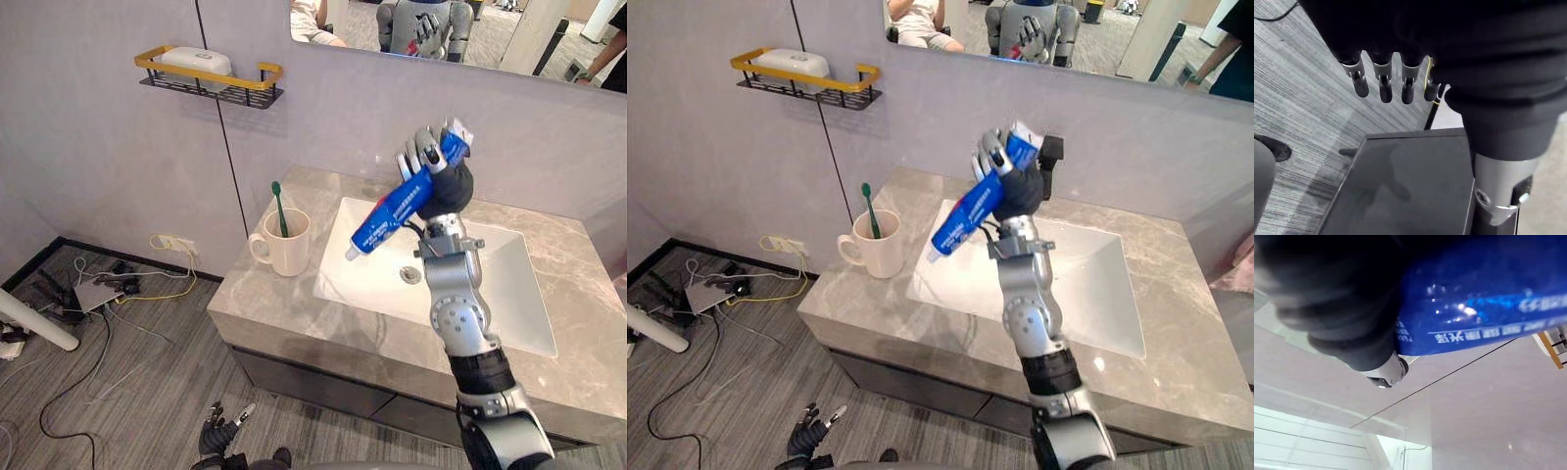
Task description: Organize washtable
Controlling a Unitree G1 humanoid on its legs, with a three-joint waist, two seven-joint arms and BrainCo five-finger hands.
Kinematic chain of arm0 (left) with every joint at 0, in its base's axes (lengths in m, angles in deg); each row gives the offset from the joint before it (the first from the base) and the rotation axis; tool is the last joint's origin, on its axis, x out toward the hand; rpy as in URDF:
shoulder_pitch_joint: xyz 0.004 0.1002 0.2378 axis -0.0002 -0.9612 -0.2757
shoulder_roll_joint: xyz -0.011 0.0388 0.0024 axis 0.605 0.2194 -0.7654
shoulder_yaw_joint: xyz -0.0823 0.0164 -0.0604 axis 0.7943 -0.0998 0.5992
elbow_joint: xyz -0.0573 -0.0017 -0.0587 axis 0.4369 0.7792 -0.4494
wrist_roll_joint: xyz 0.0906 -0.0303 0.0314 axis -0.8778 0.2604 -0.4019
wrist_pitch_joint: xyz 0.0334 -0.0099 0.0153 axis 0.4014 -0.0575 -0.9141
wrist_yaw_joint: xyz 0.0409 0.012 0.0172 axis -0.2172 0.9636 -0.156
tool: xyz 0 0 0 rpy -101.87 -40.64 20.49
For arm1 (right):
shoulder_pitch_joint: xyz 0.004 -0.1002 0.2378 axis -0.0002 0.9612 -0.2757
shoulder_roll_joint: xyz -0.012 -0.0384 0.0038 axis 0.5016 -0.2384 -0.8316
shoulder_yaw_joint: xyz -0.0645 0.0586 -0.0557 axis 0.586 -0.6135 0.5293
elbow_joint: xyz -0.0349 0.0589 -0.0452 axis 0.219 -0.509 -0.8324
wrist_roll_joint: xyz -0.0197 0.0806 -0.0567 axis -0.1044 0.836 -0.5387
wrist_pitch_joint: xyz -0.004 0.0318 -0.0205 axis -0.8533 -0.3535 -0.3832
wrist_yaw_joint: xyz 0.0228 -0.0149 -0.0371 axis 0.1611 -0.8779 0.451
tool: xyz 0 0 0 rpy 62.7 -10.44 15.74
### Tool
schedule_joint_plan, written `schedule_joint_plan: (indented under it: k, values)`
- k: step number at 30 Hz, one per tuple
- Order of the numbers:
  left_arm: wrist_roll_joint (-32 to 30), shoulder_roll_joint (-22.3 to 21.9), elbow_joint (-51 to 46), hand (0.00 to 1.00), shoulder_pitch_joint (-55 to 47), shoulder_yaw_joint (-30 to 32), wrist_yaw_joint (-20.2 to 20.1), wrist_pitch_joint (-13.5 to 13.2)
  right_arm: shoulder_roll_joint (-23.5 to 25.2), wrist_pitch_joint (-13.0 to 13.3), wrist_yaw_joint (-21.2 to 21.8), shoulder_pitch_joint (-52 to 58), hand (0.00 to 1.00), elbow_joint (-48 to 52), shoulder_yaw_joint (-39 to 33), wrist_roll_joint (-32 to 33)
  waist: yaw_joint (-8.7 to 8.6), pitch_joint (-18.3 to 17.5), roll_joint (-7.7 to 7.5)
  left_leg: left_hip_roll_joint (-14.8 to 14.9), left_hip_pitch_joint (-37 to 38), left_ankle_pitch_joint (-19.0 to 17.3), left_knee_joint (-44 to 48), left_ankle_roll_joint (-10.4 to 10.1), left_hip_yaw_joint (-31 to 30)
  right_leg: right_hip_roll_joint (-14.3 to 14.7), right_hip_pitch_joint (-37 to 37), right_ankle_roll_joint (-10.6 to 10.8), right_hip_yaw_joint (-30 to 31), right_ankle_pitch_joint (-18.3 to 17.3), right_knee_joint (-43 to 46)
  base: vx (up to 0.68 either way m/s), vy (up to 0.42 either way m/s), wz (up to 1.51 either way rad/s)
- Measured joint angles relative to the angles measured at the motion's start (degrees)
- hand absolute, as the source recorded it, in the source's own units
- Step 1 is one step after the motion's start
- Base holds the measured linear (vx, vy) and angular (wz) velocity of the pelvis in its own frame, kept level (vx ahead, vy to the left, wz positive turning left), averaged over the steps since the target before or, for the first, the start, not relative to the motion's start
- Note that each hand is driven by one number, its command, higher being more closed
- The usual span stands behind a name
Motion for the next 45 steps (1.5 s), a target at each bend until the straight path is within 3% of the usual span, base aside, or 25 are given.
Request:
schedule_joint_plan:
  k: [9, 27, 45]
  values:
    - [-2.2, 4.0, 5.0, 0.0, 1.0, -2.0, -0.9, 0.2, -2.5, -2.1, -2.3, -11.3, 1.0, -8.0, 3.4, -3.8, 0.61, 1.3, -0.34, 0.1, -0.5, 0.0, 0.0, 0.0, -0.2, 0.2, -0.1, 0.0, -0.1, 0.0, -0.4, 0.0, 0.0, 0.0]
    - [-2.5, 7.2, 8.6, 0.0, 0.8, -6.8, -2.0, 0.7, -2.4, -2.4, -5.1, -26.8, 1.0, -21.6, 7.5, -5.4, 3.48, 2.6, -0.04, 0.1, -1.4, 0.0, 0.0, -0.1, -1.3, 0.3, -0.3, 0.0, -1.2, 0.0, -0.8, -0.01, -0.007, 0.02]
    - [-2.3, 7.5, 9.6, 0.0, 0.7, -7.1, -2.0, 1.2, 0.8, -4.4, -6.0, -27.8, 1.0, -25.4, 10.1, -7.9, 3.75, 3.1, 0.01, 0.3, -2.0, -0.2, 0.1, -0.4, -1.5, 0.5, -0.9, -0.1, -1.5, 0.1, -0.7, -0.02, -0.007, 0.01]
